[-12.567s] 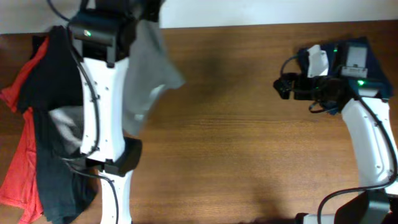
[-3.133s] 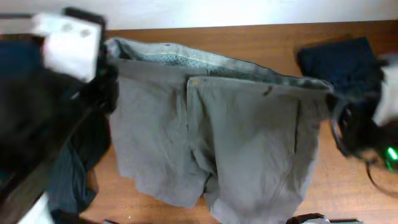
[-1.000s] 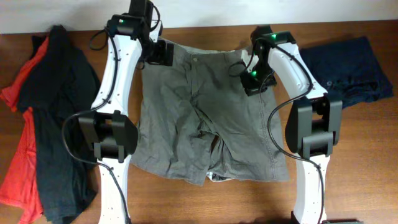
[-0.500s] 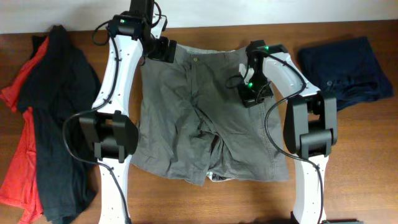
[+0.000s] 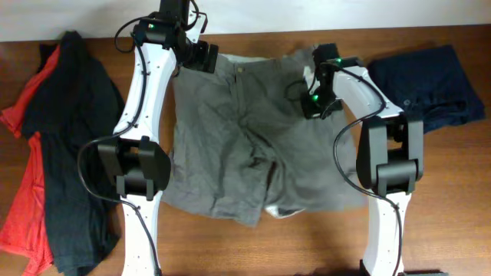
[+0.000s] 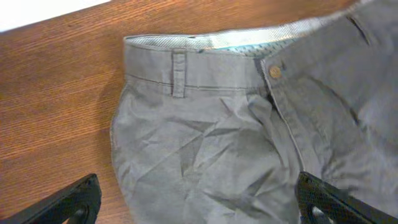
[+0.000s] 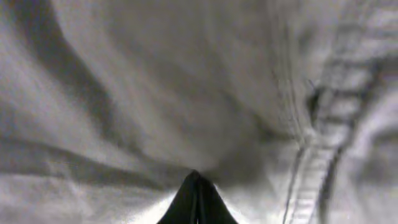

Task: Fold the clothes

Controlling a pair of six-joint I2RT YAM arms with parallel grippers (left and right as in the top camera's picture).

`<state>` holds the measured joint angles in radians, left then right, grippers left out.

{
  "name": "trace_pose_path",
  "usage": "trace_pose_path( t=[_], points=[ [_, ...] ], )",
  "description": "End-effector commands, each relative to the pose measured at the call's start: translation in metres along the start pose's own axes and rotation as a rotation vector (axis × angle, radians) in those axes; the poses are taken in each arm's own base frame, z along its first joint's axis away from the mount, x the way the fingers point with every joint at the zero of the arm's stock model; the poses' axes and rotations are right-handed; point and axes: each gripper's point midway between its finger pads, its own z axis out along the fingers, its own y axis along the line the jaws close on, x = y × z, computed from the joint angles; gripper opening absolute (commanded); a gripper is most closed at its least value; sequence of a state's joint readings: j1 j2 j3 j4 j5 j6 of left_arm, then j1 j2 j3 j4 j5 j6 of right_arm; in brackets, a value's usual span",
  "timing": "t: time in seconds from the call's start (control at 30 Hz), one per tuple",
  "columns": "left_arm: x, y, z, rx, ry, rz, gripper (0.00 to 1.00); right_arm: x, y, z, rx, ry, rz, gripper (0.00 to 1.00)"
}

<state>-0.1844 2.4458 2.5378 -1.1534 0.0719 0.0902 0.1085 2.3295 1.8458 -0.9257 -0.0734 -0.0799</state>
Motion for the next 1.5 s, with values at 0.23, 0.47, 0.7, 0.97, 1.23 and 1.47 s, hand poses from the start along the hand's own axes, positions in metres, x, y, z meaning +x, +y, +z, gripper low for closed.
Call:
trace_pose_path(
  t=[0.23,0.47,0.7,0.97,1.23,1.47],
  points=[
    [0.000,-0.001,0.006,0.007,-0.003,0.021,0.99,-0.079,-0.042,0.003,0.179,-0.316,-0.174,0.04],
    [-0.007,0.001,0.030,0.002,-0.038,0.108,0.99,-0.085,-0.034,-0.060,0.133,-0.290,-0.068,0.46],
    [0.004,0.009,0.104,0.000,-0.031,0.195,0.99,-0.054,-0.005,-0.157,0.010,-0.175,-0.073,0.78],
    [0.019,0.051,0.137,0.017,-0.033,0.128,0.99,-0.042,0.004,-0.172,-0.031,-0.141,-0.072,0.78],
    [0.027,0.051,0.149,0.080,-0.035,0.110,0.57,-0.041,0.026,-0.171,-0.042,-0.133,-0.113,0.76],
    [0.046,0.018,0.163,0.158,0.031,0.129,0.24,-0.035,0.053,-0.168,-0.057,-0.102,-0.165,0.75]
  ],
)
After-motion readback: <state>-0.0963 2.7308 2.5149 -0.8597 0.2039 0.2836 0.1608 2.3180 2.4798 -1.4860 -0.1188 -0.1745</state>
